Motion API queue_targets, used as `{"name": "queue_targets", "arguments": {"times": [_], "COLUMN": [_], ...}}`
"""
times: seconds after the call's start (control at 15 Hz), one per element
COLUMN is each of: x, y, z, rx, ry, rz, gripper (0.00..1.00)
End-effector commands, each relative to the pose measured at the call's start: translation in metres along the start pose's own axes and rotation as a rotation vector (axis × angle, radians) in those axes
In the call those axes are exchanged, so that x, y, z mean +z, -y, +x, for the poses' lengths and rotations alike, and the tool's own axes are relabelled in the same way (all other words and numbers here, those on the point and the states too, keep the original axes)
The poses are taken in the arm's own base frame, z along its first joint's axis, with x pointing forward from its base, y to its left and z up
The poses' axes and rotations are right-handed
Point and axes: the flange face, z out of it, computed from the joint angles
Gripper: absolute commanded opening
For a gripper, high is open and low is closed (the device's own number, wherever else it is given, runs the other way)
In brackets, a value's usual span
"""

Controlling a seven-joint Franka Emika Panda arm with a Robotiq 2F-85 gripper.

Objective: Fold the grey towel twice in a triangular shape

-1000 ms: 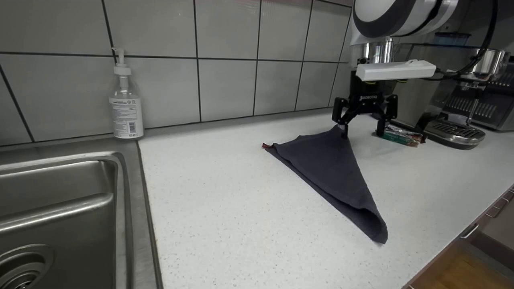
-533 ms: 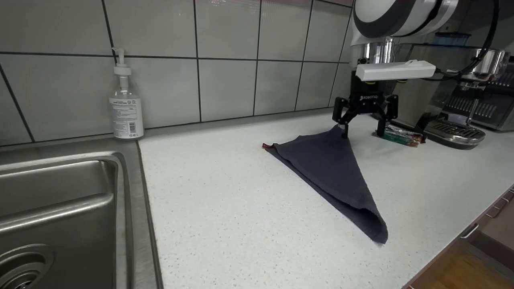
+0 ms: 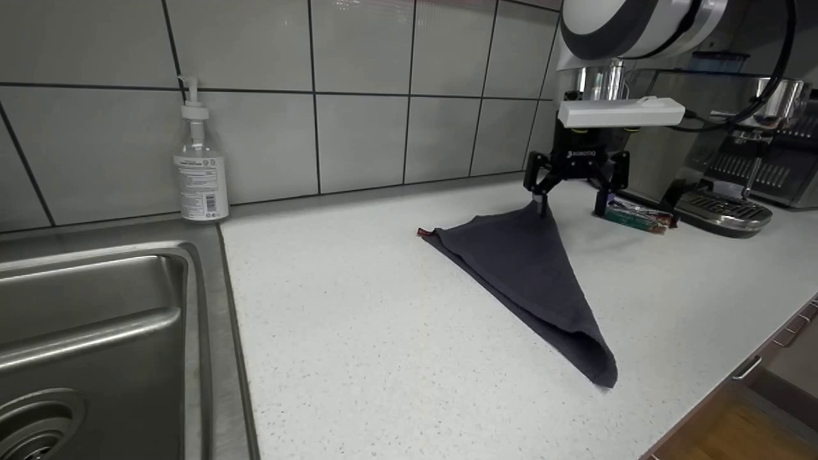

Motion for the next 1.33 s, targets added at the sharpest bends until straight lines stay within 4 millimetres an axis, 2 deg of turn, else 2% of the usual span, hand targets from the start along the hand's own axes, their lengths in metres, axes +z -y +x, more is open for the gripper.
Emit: {"name": "queue_targets", "arguments": {"times": [0.0, 0.27, 0.87, 1.27], "x": [-0.002, 0.004, 0.014, 0.019], "y": [0.002, -0.001, -0.018, -0.018], "z": [0.016, 0.036, 0.095, 0.125], "rx": [0.062, 0.074, 0.128, 0.155], "ry": [-0.012, -0.032, -0.059, -0.083], "rz": [0.029, 0.038, 0.070, 0.078], "gripper": [1.00, 1.00, 1.00, 1.00]}}
